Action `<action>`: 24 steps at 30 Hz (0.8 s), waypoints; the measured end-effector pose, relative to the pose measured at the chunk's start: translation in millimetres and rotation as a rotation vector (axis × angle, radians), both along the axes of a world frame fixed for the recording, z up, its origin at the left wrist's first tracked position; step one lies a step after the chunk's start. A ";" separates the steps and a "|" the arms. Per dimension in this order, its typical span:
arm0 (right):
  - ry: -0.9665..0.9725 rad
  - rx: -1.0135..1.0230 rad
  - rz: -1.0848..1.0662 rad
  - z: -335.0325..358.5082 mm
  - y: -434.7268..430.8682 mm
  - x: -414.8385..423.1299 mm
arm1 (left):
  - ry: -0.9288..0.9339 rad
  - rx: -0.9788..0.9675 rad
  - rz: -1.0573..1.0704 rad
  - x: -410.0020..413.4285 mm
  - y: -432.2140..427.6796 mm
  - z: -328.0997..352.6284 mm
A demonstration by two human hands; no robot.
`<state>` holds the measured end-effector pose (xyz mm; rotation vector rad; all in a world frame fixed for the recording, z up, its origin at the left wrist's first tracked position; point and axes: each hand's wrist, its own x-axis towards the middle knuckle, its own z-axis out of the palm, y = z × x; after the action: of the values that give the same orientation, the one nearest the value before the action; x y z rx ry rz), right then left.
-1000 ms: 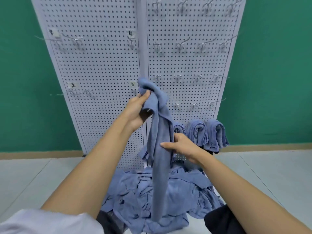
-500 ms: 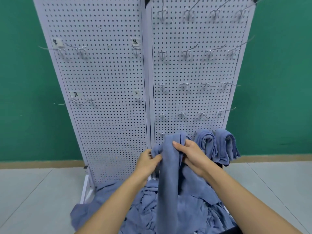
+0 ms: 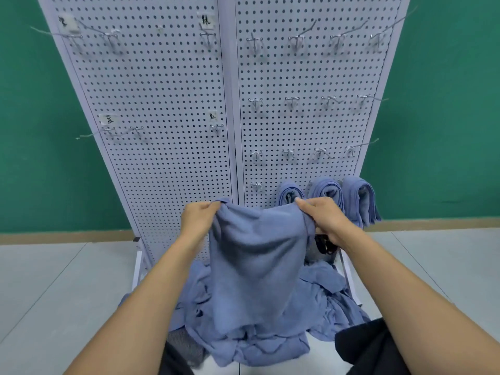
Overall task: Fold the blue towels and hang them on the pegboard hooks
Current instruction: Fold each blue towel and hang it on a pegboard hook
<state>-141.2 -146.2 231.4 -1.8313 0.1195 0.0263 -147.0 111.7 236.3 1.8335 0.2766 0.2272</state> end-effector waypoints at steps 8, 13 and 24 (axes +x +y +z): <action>0.190 0.340 -0.140 2.0 -31.6 -2.8 | 0.201 -0.590 -0.053 -8.1 27.7 13.7; 0.140 0.640 0.179 12.0 -31.5 -9.8 | 0.178 -0.767 -0.069 -10.0 35.8 17.5; 0.039 0.276 0.114 4.9 -27.7 -10.9 | 0.142 -0.585 -0.247 -13.8 46.9 16.5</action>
<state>-152.1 -173.9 236.3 -1.5599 0.0369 0.1515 -160.8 158.6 252.8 1.2860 0.1861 -0.1481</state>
